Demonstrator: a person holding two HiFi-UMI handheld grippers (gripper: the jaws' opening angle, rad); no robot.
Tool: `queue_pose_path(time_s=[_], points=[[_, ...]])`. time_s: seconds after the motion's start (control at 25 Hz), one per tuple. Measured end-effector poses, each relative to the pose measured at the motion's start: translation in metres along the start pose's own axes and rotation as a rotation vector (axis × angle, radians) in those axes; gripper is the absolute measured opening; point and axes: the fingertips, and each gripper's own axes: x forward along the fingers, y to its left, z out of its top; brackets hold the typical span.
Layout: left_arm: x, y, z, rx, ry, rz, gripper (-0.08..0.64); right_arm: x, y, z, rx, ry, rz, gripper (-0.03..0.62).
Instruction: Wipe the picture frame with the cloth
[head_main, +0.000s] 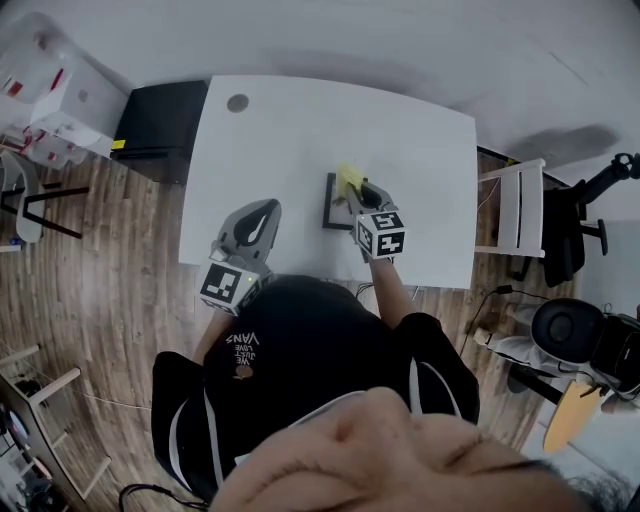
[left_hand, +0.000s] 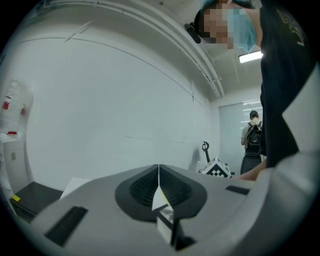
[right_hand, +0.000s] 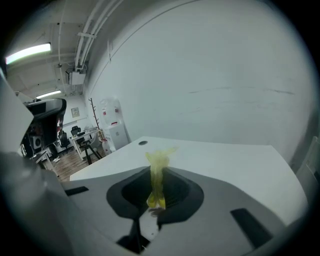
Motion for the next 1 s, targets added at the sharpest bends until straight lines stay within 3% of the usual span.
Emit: queue_pose_path(time_s=[0.68,1.0], points=[[-0.031,0.009,-0.006,-0.009,0.004,0.075,0.017,0.051,0.009,-0.036,-0.015,0.181,0.017,0.044],[-0.042,0.014,-0.007,-0.05,0.019,0.119,0.017,0.063,0.003,-0.054,-0.025,0.263,0.006,0.044]])
